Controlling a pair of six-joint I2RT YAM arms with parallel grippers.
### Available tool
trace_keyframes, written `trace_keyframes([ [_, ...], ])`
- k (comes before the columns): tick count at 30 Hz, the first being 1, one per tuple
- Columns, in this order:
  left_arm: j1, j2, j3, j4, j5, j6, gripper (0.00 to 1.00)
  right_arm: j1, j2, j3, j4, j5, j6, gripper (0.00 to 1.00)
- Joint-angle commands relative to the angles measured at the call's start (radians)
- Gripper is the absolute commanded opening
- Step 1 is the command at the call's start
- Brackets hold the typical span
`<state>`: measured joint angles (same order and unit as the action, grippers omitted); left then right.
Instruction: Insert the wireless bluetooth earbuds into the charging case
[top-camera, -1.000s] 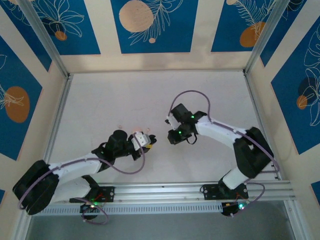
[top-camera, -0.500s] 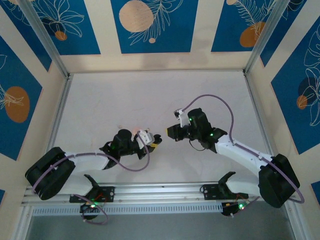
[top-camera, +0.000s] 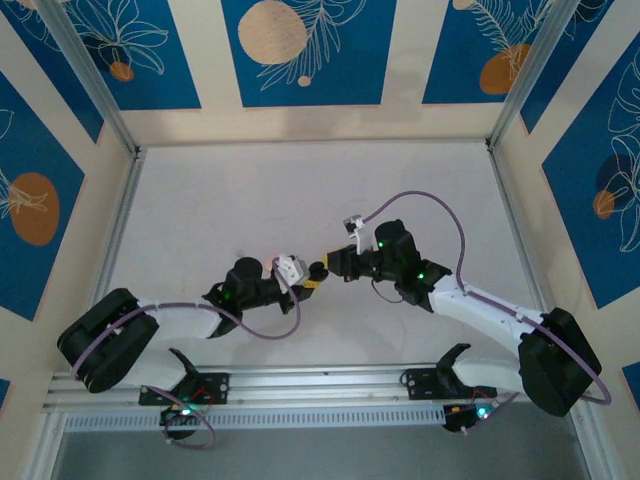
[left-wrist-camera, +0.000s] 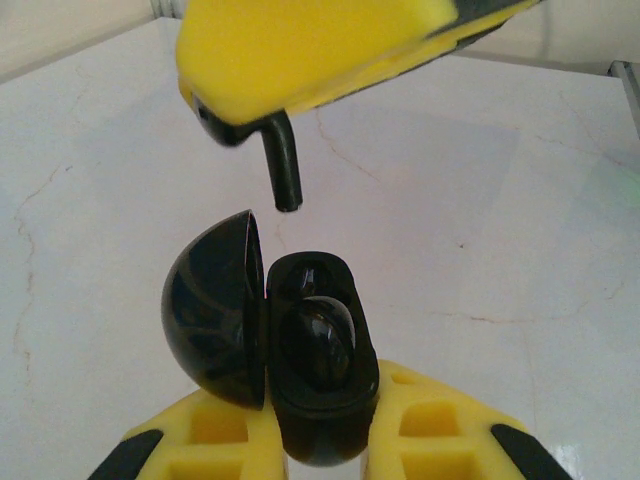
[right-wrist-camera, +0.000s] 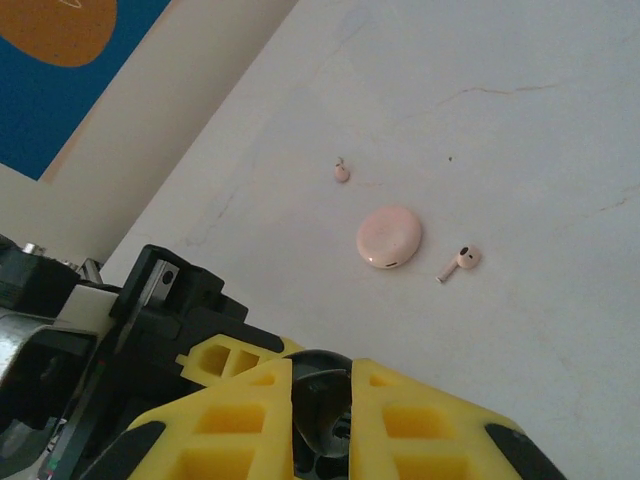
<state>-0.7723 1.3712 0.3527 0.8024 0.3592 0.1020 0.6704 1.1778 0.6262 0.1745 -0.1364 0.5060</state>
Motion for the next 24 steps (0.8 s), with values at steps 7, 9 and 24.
trace_keyframes([
  [7,-0.014,0.009,0.017,0.111,0.005,-0.037,0.12,0.015,0.032,0.003,0.033,-0.01,0.014,0.16],
  [9,-0.013,0.011,0.017,0.118,-0.001,-0.038,0.12,0.017,0.03,0.002,0.035,-0.009,0.014,0.16],
  [24,-0.013,0.019,0.005,0.182,-0.053,-0.054,0.12,0.026,-0.009,-0.016,0.012,-0.006,0.019,0.16],
])
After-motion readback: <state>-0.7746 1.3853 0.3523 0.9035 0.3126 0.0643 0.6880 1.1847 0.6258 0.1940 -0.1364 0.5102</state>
